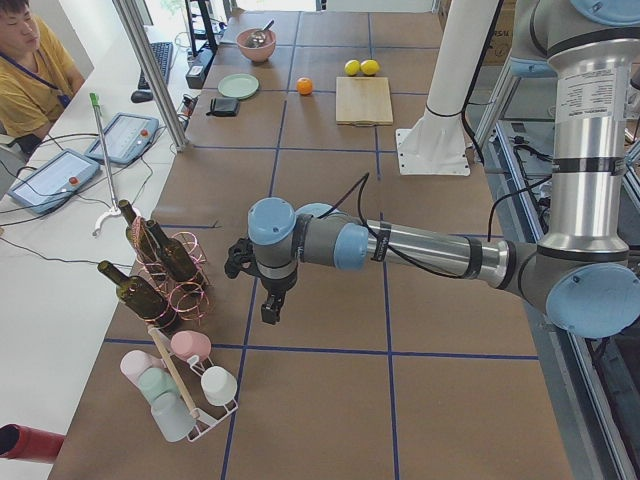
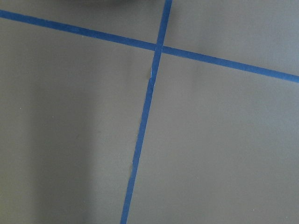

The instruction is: Pick orange to plate

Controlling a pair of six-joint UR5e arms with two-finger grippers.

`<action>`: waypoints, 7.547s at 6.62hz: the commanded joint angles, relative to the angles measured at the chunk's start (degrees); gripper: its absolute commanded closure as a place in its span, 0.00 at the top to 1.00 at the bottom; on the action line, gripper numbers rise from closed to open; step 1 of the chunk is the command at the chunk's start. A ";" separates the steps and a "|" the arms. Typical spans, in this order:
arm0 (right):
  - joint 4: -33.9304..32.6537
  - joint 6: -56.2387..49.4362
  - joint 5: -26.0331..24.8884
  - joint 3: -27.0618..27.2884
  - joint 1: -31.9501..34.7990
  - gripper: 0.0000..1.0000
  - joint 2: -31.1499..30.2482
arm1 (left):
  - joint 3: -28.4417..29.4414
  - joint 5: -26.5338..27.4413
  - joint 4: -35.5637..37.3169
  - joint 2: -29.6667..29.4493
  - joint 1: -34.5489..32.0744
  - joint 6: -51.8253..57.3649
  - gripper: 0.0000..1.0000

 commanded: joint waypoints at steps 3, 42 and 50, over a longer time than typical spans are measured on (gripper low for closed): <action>-0.07 -0.09 -0.68 0.45 -3.25 1.00 2.37 | -2.83 2.27 -1.17 -0.63 -0.05 0.43 1.00; 18.12 12.92 2.30 3.27 -3.36 1.00 -1.48 | -4.53 30.36 -9.94 -29.76 45.02 -46.46 1.00; 18.21 12.92 2.22 3.44 -3.36 1.00 -1.48 | 0.59 5.19 -8.13 0.74 7.17 -9.13 1.00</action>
